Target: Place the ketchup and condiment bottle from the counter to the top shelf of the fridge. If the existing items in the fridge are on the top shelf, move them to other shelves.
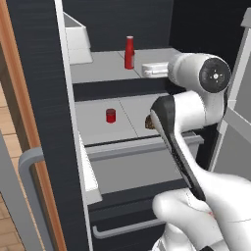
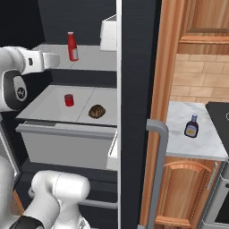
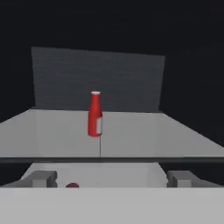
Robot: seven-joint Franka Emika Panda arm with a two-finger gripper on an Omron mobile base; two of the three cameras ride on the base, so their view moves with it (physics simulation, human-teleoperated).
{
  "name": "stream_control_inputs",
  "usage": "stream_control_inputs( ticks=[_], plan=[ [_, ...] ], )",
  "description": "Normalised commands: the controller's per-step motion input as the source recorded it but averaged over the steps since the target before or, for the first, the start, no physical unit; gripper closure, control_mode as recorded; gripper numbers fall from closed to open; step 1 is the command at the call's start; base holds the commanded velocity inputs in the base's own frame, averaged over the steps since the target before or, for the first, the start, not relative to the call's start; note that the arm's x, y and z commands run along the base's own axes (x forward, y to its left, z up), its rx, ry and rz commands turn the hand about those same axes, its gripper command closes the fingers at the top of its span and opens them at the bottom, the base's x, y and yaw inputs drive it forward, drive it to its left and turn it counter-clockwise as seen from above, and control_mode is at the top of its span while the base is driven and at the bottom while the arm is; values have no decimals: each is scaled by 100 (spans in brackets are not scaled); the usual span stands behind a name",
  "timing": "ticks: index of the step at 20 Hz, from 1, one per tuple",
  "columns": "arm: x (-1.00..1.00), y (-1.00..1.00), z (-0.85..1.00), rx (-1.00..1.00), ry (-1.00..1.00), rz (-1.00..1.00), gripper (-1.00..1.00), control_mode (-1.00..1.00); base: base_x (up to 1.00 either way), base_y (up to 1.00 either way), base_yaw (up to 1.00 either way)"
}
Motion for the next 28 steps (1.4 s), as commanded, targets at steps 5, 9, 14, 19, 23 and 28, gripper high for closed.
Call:
stream_control_inputs(
  ticks=[5,9,14,19,23,28],
  plan=[
    [-100,-3,-90,-3,47,5,-100,-100,0,0,0],
    [-100,-6,-92,0,31,9,-100,-100,0,0,0],
    [-74,0,-17,2,2,4,-100,-100,0,0,0],
    [0,0,0,0,1,0,-100,-100,0,0,0],
    [-31,0,0,0,0,0,-100,-100,0,0,0],
    [-44,-3,0,0,0,0,-100,100,-16,-3,0]
  ],
)
